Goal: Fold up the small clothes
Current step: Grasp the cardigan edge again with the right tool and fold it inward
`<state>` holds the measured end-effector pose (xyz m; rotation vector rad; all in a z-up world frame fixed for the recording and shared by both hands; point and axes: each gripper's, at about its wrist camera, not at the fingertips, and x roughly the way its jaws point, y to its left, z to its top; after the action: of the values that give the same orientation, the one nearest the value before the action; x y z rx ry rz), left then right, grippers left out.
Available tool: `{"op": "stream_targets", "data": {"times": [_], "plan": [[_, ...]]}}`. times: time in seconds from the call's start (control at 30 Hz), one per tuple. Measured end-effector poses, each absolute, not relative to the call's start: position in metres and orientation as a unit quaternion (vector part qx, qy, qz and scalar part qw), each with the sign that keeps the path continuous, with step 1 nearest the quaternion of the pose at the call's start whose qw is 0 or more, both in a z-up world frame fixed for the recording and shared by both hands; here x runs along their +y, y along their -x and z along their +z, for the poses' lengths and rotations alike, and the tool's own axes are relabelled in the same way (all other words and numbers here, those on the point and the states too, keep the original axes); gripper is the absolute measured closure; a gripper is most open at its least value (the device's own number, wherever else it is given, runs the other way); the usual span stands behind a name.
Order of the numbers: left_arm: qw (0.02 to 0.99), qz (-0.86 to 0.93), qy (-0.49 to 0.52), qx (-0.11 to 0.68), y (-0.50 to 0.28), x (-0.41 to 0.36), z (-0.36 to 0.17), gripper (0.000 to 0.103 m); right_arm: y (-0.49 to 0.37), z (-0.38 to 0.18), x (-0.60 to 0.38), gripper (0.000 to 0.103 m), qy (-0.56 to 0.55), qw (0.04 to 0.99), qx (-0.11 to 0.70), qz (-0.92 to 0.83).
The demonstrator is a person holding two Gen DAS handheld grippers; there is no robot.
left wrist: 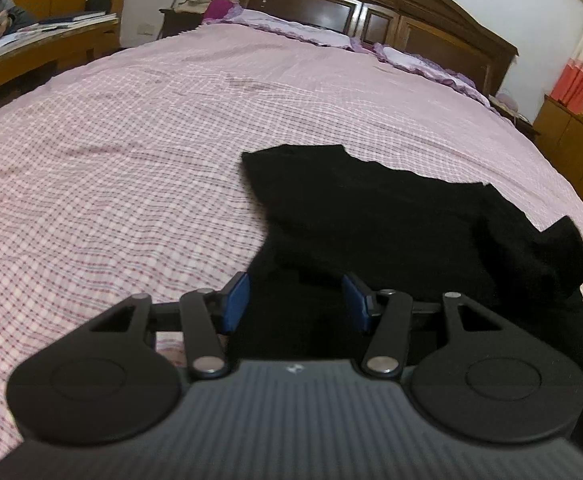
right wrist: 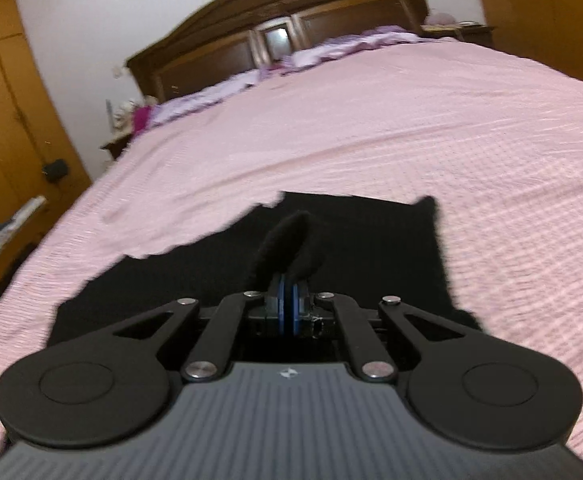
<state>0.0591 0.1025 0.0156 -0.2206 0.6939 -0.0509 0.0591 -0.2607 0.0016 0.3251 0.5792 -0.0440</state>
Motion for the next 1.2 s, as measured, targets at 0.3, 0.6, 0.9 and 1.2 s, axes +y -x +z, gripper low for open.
{"op": "stream_targets", "data": {"times": [0.3,0.6,0.9,1.2], "plan": [[0.93,-0.054,0.087,0.352,-0.057,0.072,0.015,0.05,-0.059,-0.026,-0.306,0.095,-0.189,0.922,0.336,-0.046],[0.929,-0.046,0.086,0.358,-0.058,0.062,0.016,0.05,-0.039,-0.009,-0.32,0.052,-0.188,0.933,0.303,-0.047],[0.928,-0.049,0.09,0.357,-0.061,0.054,0.021,0.05,-0.069,-0.023,-0.304,0.049,-0.159,0.929,0.335,-0.02],[0.95,-0.052,0.05,0.304,-0.08,0.051,0.036,0.05,-0.096,-0.024,-0.298,0.094,-0.195,0.915,0.354,0.004]]}}
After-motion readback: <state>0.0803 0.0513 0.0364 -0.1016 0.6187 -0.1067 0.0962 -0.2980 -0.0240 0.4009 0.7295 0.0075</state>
